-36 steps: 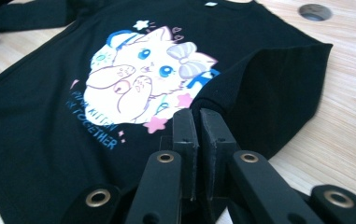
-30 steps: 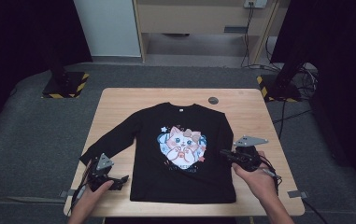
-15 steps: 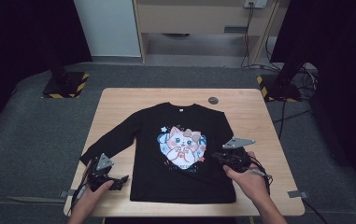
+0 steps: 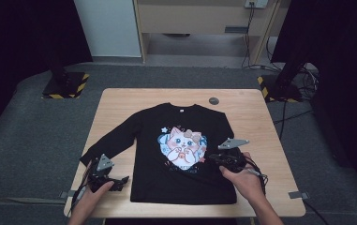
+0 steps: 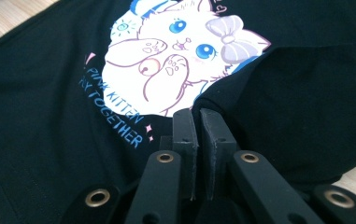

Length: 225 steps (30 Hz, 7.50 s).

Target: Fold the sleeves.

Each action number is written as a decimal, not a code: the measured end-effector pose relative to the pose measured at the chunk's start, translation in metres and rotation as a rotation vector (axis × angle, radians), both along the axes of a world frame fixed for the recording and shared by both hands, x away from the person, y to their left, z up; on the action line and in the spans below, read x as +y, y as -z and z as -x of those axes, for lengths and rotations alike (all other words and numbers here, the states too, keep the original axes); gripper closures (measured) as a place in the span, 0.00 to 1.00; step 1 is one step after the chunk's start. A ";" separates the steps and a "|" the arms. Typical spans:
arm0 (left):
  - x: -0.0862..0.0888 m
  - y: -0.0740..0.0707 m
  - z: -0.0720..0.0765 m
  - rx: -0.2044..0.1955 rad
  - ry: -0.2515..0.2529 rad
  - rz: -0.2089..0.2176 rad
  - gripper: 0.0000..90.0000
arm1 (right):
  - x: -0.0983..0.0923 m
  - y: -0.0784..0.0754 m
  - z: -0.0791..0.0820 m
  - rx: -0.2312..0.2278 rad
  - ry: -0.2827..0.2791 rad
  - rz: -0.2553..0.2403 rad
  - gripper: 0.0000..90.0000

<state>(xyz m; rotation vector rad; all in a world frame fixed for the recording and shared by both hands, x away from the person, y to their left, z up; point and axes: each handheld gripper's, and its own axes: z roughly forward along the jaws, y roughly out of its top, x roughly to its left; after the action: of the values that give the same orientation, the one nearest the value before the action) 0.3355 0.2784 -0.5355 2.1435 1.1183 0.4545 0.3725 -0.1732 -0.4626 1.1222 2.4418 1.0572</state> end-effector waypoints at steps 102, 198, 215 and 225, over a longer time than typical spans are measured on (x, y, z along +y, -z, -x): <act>0.000 0.000 0.000 -0.001 0.000 0.001 0.00 | -0.092 0.041 -0.006 0.061 0.291 -0.004 0.16; 0.039 -0.011 -0.027 0.097 -0.189 0.086 0.06 | -0.123 0.069 -0.003 0.037 0.261 0.096 0.00; 0.017 -0.010 -0.005 0.077 -0.194 0.097 0.06 | -0.122 0.067 -0.006 0.061 0.252 0.116 0.00; 0.014 -0.015 0.003 0.079 -0.171 0.073 0.06 | -0.121 0.067 -0.006 0.061 0.253 0.115 0.00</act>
<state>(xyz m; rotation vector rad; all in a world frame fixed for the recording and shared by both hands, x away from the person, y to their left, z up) 0.3330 0.2919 -0.5207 2.0270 1.3487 0.4014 0.3784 -0.2947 -0.5295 1.3973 2.2941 0.8065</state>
